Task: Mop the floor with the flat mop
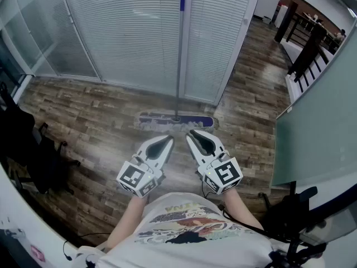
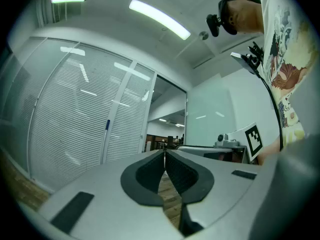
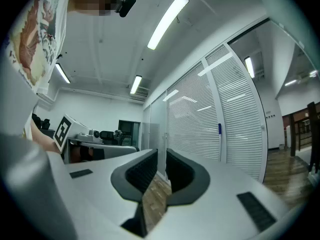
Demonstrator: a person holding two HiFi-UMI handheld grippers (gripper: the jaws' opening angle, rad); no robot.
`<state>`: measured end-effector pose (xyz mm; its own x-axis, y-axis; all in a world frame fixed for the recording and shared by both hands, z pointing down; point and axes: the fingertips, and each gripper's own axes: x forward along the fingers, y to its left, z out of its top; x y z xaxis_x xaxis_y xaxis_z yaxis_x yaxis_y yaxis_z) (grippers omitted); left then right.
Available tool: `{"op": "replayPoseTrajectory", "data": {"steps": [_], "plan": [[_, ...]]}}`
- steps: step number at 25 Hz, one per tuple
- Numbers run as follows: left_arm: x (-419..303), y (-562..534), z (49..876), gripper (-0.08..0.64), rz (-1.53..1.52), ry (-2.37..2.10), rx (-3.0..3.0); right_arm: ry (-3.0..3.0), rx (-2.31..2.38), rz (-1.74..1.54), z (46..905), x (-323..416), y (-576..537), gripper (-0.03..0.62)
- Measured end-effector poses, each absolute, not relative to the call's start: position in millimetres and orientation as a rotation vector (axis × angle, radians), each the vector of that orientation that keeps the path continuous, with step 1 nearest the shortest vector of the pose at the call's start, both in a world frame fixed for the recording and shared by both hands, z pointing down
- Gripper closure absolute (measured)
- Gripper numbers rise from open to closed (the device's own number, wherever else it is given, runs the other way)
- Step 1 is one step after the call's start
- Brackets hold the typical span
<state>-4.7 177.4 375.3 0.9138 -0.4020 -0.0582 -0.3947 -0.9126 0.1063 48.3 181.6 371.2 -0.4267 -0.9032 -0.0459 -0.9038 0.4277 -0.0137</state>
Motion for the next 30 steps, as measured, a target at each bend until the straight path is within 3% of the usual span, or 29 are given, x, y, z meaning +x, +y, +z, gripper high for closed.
{"op": "replayPoseTrajectory", "data": {"steps": [15, 23, 30], "plan": [[-20, 176, 382, 0.544, -0.068, -0.516, 2.942, 2.591, -1.616, -0.205, 380, 33, 166, 0.528], [-69, 154, 393, 0.545, -0.098, -0.627, 2.893, 2.731, -1.595, -0.155, 390, -5, 151, 0.537], [-78, 122, 395, 0.544, -0.101, -0.64, 2.884, 2.703, -1.655, -0.121, 388, 9, 120, 0.537]]}}
